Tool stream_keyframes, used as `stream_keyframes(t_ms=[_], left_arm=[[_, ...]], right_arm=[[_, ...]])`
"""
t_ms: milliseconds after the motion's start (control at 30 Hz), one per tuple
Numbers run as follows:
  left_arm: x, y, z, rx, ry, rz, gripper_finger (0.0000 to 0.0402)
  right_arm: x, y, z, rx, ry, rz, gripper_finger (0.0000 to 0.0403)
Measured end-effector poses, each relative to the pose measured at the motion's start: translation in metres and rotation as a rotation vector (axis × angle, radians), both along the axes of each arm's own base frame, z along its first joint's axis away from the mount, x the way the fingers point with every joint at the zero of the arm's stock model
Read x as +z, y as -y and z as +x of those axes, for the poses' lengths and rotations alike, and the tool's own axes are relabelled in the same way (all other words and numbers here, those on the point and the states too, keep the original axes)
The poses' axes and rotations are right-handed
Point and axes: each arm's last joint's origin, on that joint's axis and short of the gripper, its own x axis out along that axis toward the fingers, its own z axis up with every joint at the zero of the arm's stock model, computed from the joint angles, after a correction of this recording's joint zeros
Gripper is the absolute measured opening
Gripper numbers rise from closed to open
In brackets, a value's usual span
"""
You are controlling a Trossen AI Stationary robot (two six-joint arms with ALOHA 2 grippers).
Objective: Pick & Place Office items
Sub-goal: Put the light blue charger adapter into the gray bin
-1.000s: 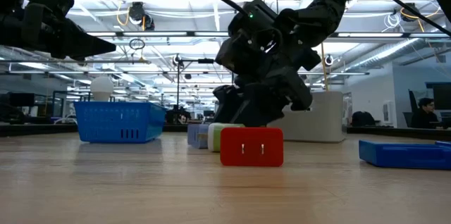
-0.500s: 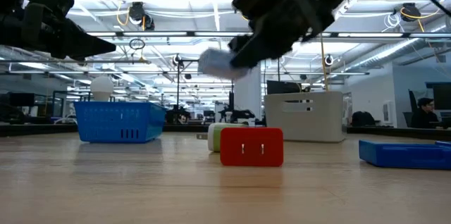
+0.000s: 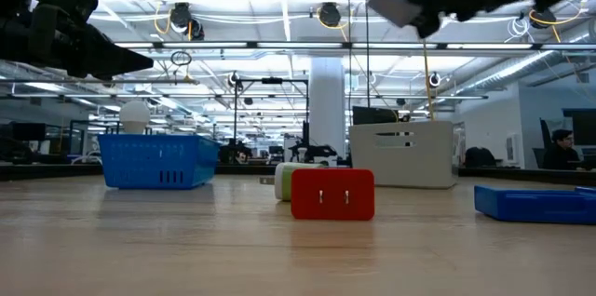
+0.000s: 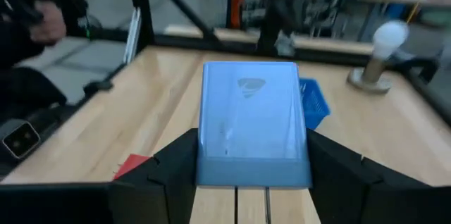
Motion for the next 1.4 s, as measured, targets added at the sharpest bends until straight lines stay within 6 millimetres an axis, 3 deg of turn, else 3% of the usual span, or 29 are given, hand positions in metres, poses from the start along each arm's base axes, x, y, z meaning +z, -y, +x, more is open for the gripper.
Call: stream_keyframes(t_ms=[233,533,833,967,1267,1400], left_arm=[[0.000,0.000,0.000,0.001,0.001,-0.001,0.0019],[0.000,0.000,0.000,0.001,0.002,-0.004,0.0019],[0.000,0.000,0.000,0.001,0.002,-0.003,0.0019],[0.000,0.000,0.000,0.001,0.000,0.003,0.0019],[0.000,0.000,0.000,0.001,0.000,0.003,0.0019],[0.000,0.000,0.000,0.001,0.000,0.003,0.0019]], right_arm=[[-0.019,0.002,-0.053,-0.071,0.187,0.034,0.0203],[-0.052,0.004,-0.075,-0.090,0.268,0.077,0.0203],[-0.056,0.006,-0.077,-0.120,0.276,0.090,0.0203],[-0.051,0.009,-0.075,-0.226,0.254,0.069,0.0203],[-0.021,0.025,-0.049,-0.486,-0.057,-0.005,0.0203],[-0.025,0.037,-0.033,-0.565,-0.262,-0.017,0.0203]])
